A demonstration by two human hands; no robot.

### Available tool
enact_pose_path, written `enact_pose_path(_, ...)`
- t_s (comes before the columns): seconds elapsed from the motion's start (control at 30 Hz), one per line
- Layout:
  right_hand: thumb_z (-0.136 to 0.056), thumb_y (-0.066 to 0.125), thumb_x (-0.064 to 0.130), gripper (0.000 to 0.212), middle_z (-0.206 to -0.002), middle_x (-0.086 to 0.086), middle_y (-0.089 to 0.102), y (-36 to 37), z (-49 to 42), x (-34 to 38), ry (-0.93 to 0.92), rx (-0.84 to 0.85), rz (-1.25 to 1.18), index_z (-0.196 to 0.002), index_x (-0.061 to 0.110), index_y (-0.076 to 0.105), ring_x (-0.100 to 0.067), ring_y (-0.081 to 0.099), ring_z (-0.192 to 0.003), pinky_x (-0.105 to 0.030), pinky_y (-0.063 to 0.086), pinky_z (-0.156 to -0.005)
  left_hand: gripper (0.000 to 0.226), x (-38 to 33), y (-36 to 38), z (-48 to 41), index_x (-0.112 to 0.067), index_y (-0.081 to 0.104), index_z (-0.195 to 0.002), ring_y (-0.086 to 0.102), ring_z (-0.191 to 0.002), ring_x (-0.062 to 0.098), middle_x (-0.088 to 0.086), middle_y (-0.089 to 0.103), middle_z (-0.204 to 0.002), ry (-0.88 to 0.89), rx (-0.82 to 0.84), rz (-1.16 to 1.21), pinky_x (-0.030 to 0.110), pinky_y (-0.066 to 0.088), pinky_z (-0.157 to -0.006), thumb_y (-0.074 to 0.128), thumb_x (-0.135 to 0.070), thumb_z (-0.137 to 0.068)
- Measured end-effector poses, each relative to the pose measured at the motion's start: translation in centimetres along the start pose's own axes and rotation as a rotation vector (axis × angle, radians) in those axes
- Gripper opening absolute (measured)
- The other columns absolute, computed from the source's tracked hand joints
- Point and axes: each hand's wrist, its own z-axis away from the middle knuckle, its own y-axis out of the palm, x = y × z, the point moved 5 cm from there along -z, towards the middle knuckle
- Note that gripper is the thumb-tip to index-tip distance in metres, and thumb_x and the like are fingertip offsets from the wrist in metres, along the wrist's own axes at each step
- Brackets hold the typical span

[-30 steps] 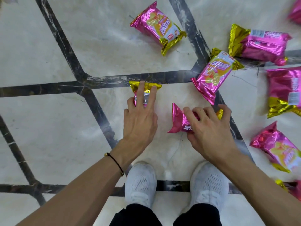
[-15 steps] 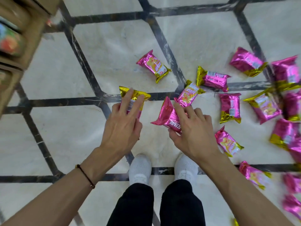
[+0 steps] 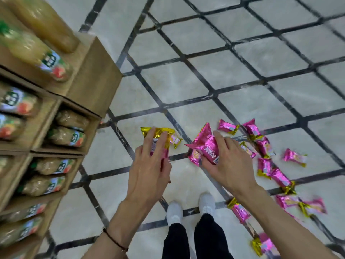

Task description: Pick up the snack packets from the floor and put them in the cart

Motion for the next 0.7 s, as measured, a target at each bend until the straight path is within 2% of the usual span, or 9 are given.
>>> enact_pose_path(0.1, -0.081, 0.074, 0.051, 0.083, -0.11, -0.011, 0.066, -8.9, 1.6, 1.7, 0.011, -0.111, 0.004, -0.147, 0.011, 0.045, -0.034, 0.063, -0.097, -0.04, 0.053, -0.066, 0.071, -4.6, -6.8, 0.7, -0.031, 0.03, -0.155, 0.048, -0.111, 0.028, -0.003, 0.018, -0.165, 0.031, -0.01, -0.036, 0.043, 0.052, -0.078, 0.062, -0.017, -0.092)
enact_pose_path(0.23, -0.085, 0.069, 0.051, 0.086, -0.103, -0.011, 0.066, -19.0, 4.1, 3.1, 0.078, -0.196, -0.018, -0.154, 0.013, 0.033, -0.034, 0.062, -0.093, -0.04, 0.052, -0.059, 0.073, -10.1, -14.0, 1.8, -0.027, 0.033, -0.153, 0.049, -0.104, 0.034, 0.004, 0.025, -0.163, 0.04, -0.003, -0.123, 0.045, 0.053, -0.073, 0.062, -0.014, -0.087)
enact_pose_path(0.37, -0.088, 0.065, 0.048, 0.084, -0.092, -0.008, 0.059, -26.5, 6.6, 4.6, 0.062, -0.269, 0.021, -0.159, 0.025, 0.025, -0.031, 0.057, -0.081, -0.037, 0.046, -0.055, 0.071, -15.5, -19.1, 3.0, -0.025, 0.035, -0.154, 0.049, -0.103, 0.037, 0.007, 0.026, -0.164, 0.082, -0.045, -0.195, 0.048, 0.052, -0.079, 0.061, -0.019, -0.088)
enact_pose_path(0.47, -0.089, 0.06, 0.05, 0.079, -0.091, -0.007, 0.057, -30.8, 8.2, 5.0, 0.075, -0.325, 0.049, -0.158, 0.031, 0.027, -0.031, 0.056, -0.078, -0.037, 0.046, -0.052, 0.071, -19.1, -21.5, 3.8, -0.026, 0.033, -0.154, 0.048, -0.107, 0.036, 0.006, 0.024, -0.164, 0.113, -0.068, -0.187, 0.048, 0.051, -0.084, 0.059, -0.02, -0.089)
enact_pose_path(0.7, -0.092, 0.054, 0.053, 0.066, -0.091, -0.008, 0.058, -36.6, 12.5, 4.9, 0.176, -0.418, 0.088, -0.151, 0.027, 0.038, -0.03, 0.057, -0.078, -0.036, 0.047, -0.051, 0.066, -24.5, -26.1, 4.4, -0.024, 0.036, -0.152, 0.051, -0.105, 0.039, 0.01, 0.028, -0.162, 0.273, -0.166, -0.166, 0.051, 0.052, -0.081, 0.06, -0.02, -0.091)
